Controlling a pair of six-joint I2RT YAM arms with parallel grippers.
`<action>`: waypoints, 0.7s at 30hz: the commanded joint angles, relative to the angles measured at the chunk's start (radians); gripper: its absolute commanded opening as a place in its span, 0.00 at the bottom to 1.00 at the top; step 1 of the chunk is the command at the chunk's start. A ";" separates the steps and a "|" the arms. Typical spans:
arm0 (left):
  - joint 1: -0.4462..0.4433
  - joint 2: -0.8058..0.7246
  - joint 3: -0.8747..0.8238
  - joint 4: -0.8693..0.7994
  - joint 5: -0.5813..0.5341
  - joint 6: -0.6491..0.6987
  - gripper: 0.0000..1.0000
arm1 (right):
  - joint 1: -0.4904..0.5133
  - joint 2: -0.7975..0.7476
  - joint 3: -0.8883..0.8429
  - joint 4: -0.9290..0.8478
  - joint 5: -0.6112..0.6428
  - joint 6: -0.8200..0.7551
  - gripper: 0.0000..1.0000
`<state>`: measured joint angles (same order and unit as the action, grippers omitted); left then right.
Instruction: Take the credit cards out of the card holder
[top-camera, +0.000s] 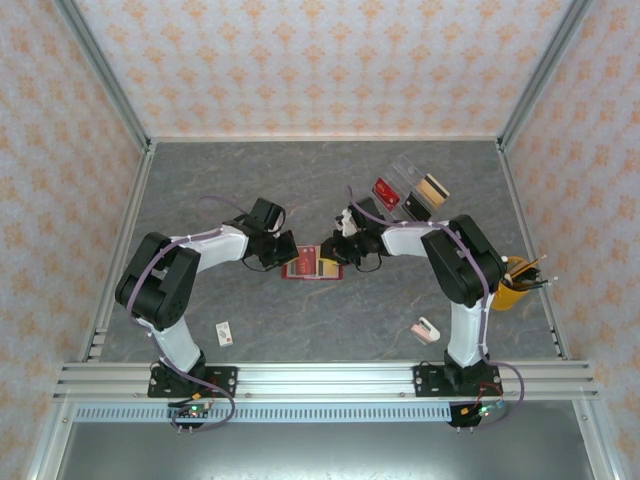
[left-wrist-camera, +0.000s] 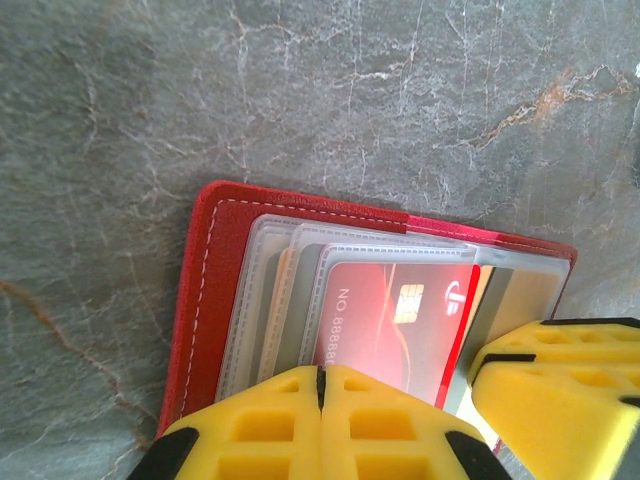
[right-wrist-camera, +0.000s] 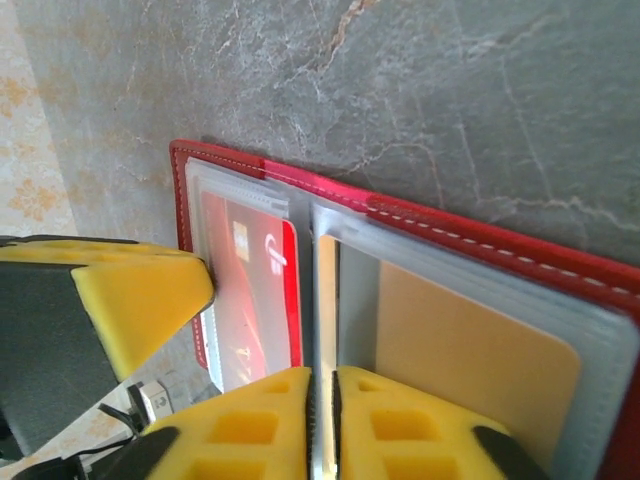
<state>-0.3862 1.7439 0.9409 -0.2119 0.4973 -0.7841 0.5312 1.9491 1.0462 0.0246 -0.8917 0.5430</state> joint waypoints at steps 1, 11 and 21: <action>0.004 0.049 -0.044 -0.065 -0.054 -0.001 0.03 | 0.003 -0.009 0.007 -0.015 -0.027 0.013 0.20; 0.006 0.053 -0.094 -0.031 -0.048 -0.018 0.03 | 0.033 0.042 0.072 -0.103 0.004 -0.008 0.20; 0.007 0.056 -0.111 -0.014 -0.037 -0.032 0.02 | 0.053 0.074 0.126 -0.222 0.080 -0.059 0.19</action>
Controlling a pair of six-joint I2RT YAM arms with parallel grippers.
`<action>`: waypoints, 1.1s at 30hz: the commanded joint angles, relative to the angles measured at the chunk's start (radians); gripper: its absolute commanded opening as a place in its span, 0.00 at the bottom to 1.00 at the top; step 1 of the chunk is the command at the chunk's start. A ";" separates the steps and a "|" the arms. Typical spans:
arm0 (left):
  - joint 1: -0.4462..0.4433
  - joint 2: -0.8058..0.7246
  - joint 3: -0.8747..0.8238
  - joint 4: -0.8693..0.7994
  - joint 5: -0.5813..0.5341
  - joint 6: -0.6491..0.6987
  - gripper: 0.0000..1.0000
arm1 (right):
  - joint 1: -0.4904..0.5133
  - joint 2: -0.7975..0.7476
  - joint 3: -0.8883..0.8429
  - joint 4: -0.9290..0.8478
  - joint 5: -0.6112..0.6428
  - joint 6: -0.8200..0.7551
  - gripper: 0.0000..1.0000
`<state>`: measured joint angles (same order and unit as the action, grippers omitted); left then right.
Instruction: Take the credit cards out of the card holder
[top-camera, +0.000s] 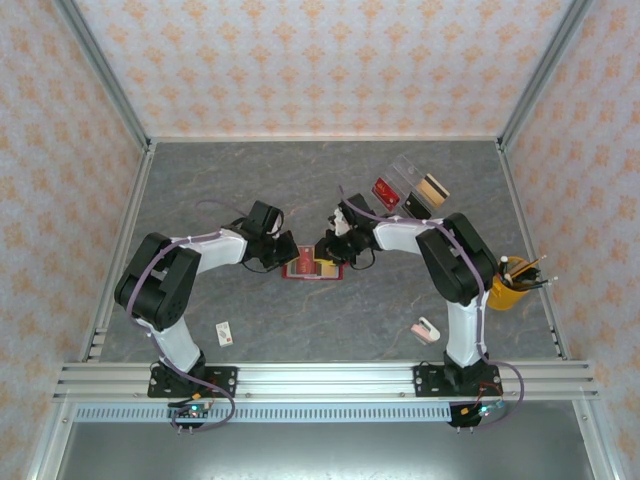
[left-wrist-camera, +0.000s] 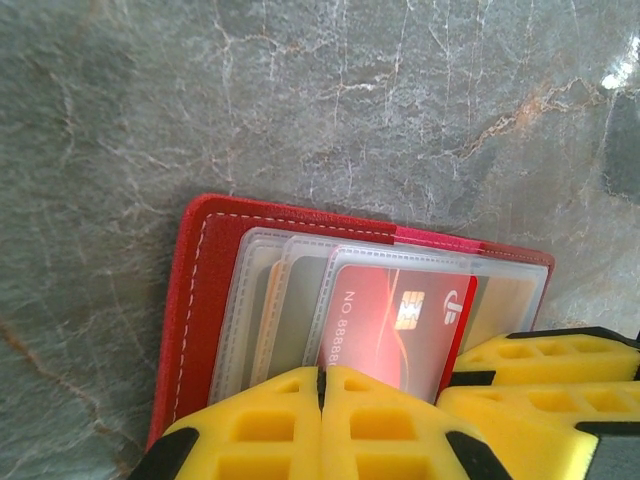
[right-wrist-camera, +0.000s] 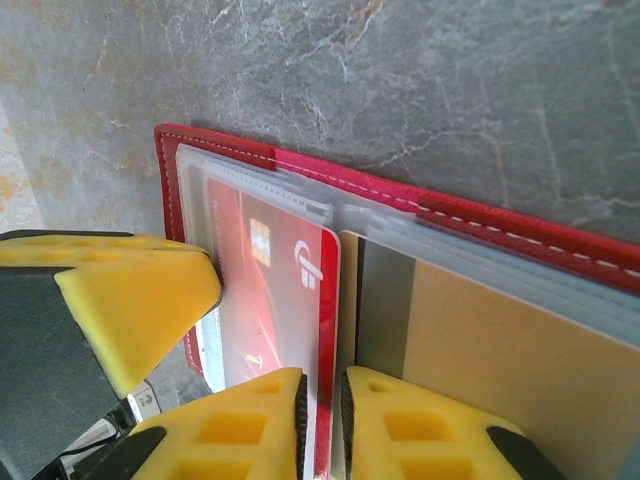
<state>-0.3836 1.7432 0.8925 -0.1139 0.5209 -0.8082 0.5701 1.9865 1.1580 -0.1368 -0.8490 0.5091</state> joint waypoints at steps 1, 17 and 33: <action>0.005 0.056 -0.066 -0.111 -0.061 -0.008 0.02 | 0.017 0.041 0.014 -0.056 0.030 -0.026 0.19; 0.011 -0.063 0.064 -0.188 0.019 0.074 0.09 | -0.011 -0.007 -0.032 0.046 -0.029 -0.002 0.02; 0.014 0.019 0.042 -0.149 0.055 0.078 0.03 | -0.012 0.004 -0.032 0.049 -0.047 -0.008 0.01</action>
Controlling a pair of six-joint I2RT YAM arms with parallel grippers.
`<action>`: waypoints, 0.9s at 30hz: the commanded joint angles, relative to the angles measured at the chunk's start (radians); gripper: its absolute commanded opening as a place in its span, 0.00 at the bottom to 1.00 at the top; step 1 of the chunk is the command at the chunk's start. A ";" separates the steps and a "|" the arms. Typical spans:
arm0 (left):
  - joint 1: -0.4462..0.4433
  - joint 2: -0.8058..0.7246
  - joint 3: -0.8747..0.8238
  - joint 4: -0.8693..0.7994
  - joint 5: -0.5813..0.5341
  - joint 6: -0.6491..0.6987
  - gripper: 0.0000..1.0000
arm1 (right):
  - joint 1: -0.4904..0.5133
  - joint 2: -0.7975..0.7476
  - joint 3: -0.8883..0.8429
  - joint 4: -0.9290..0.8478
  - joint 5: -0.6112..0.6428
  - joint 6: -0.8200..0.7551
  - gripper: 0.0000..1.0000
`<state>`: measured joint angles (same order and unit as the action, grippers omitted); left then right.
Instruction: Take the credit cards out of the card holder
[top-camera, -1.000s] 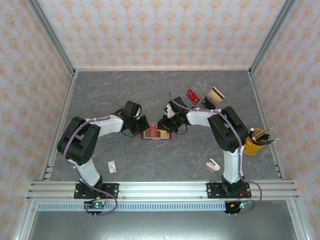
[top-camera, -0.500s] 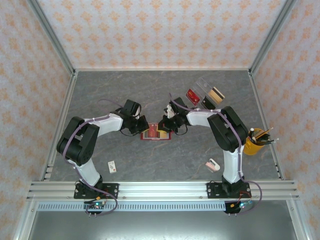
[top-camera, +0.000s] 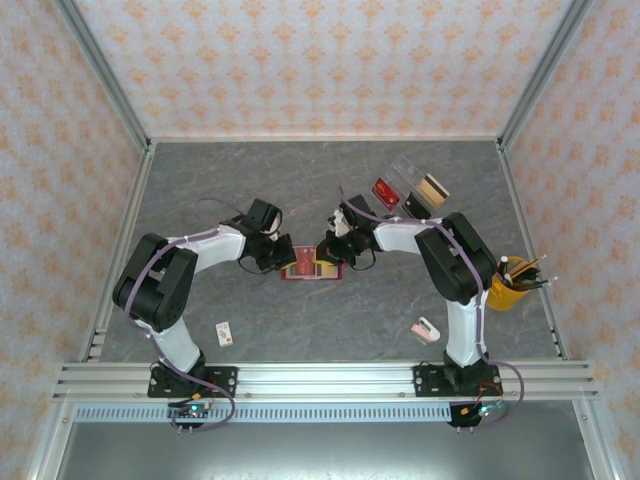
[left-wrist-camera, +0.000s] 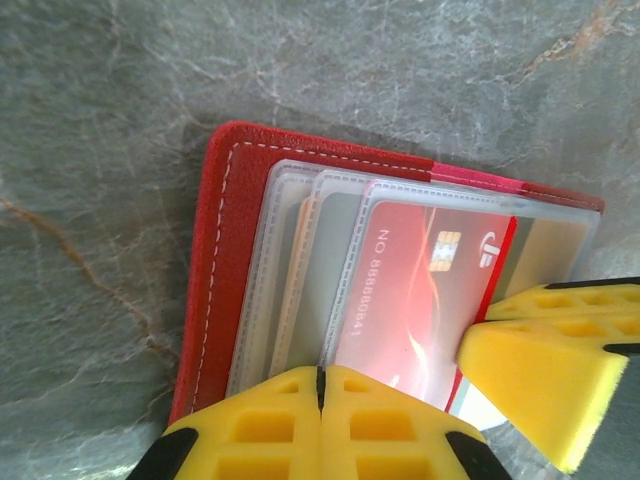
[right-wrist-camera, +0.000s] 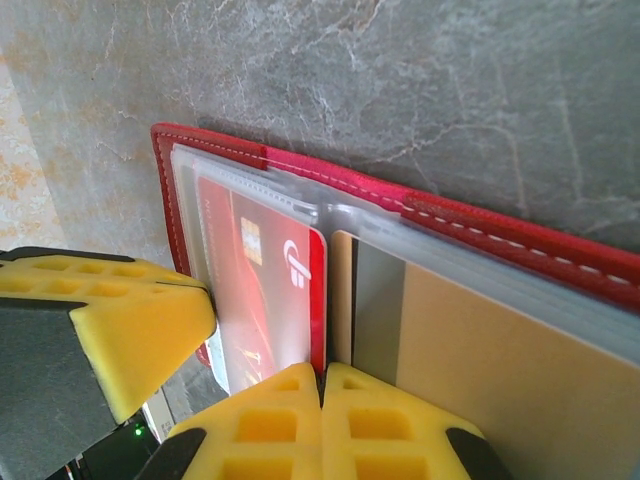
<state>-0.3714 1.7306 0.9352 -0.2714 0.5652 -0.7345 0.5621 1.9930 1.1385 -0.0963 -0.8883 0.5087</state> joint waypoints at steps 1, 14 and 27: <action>0.002 0.037 0.001 0.001 0.004 0.006 0.03 | -0.004 -0.004 -0.013 0.007 -0.008 -0.010 0.01; 0.002 0.060 -0.024 -0.098 -0.120 0.018 0.00 | -0.032 -0.063 -0.060 0.019 0.023 -0.023 0.00; 0.002 0.047 -0.007 -0.104 -0.115 0.029 0.00 | -0.035 -0.064 -0.057 -0.038 0.051 -0.056 0.00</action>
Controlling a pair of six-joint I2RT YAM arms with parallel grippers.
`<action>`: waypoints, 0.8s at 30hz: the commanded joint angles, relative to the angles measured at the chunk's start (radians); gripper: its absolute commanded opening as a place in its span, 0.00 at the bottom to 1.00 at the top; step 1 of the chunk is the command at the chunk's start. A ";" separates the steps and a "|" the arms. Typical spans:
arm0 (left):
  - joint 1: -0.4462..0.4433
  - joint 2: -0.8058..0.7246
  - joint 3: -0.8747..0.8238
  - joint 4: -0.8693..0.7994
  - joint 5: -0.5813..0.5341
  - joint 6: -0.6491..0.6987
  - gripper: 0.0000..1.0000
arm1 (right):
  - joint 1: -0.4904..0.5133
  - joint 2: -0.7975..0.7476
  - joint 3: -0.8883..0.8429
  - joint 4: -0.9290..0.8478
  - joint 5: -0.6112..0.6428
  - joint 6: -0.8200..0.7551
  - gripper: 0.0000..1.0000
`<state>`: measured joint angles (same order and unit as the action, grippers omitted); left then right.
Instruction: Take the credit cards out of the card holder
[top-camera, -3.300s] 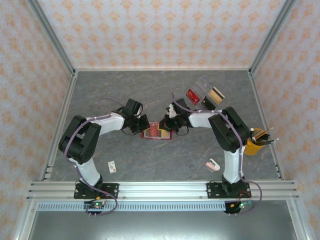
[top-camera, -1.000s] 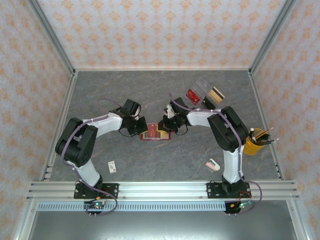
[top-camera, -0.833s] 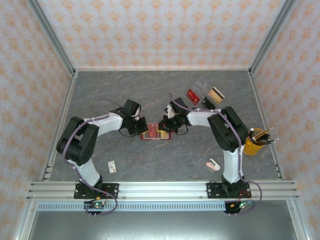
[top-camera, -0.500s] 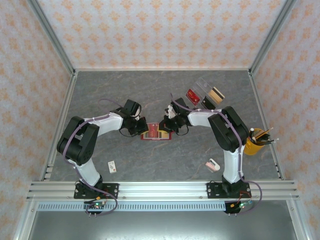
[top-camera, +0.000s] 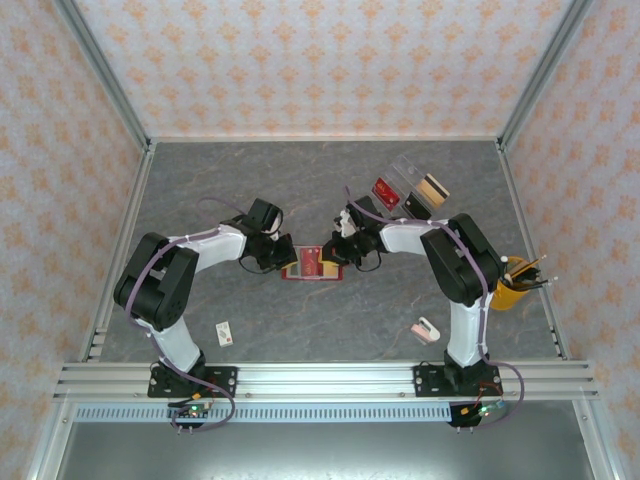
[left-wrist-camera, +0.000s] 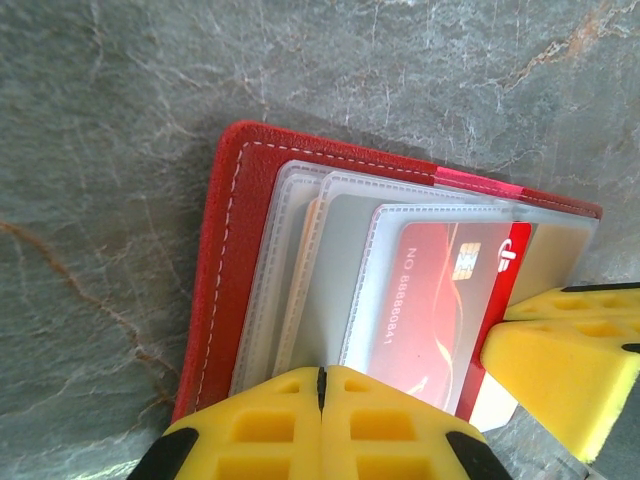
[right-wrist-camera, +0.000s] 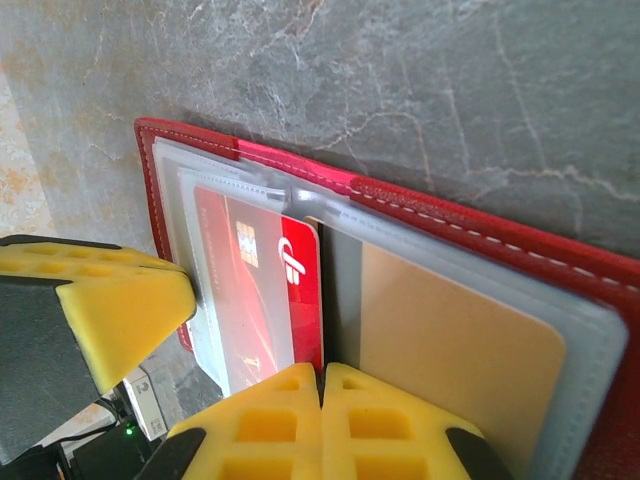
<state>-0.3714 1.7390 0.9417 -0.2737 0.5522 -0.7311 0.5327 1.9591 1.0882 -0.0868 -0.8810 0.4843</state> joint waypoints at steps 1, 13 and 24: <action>0.002 0.034 -0.013 -0.102 -0.100 0.027 0.00 | -0.007 -0.037 -0.011 -0.051 0.056 -0.034 0.00; -0.011 -0.069 0.002 -0.005 -0.015 0.004 0.00 | -0.008 -0.028 -0.002 -0.050 0.055 -0.032 0.00; -0.036 0.057 0.049 -0.003 -0.004 -0.011 0.00 | -0.008 -0.013 0.007 -0.046 0.042 -0.021 0.00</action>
<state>-0.4026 1.7641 0.9695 -0.2657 0.5545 -0.7353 0.5308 1.9400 1.0859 -0.1123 -0.8497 0.4709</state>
